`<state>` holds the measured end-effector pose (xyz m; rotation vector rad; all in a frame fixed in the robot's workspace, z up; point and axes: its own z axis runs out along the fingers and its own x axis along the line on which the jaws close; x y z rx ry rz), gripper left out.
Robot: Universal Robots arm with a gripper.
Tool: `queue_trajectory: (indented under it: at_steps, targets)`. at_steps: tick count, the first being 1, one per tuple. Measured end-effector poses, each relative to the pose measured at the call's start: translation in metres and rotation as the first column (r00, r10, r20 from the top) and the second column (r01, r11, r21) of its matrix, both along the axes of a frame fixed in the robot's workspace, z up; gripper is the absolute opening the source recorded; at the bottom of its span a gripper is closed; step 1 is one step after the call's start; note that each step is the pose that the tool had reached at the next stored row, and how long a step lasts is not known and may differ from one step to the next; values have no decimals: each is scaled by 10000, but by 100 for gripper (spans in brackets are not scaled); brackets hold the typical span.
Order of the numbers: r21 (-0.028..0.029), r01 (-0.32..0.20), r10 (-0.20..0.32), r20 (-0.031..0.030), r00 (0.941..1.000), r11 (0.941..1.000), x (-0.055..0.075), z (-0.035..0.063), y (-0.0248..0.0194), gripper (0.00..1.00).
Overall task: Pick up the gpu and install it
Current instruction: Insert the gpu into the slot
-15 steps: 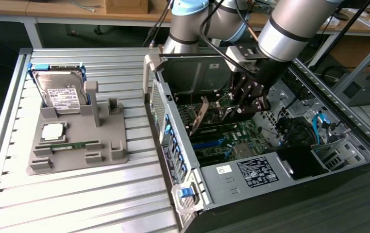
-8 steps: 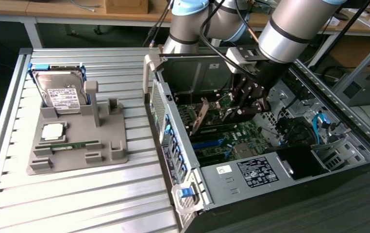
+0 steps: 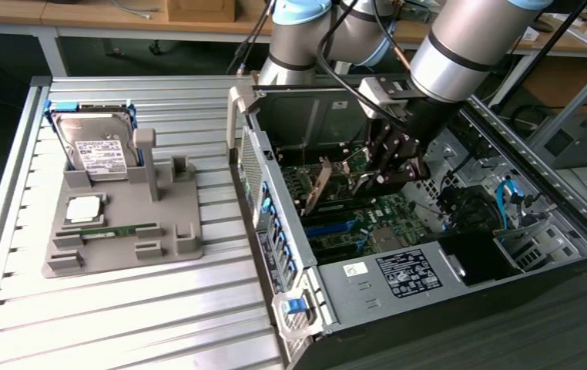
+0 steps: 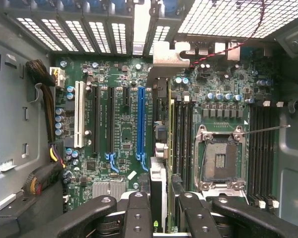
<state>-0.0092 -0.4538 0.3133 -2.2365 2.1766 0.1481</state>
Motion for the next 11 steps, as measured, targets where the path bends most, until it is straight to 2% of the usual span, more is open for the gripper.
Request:
queue_trajectory:
  at_steps: [11]
  targets:
    - [0,0,0,0,10000,10000,-2,-16,-27,27]
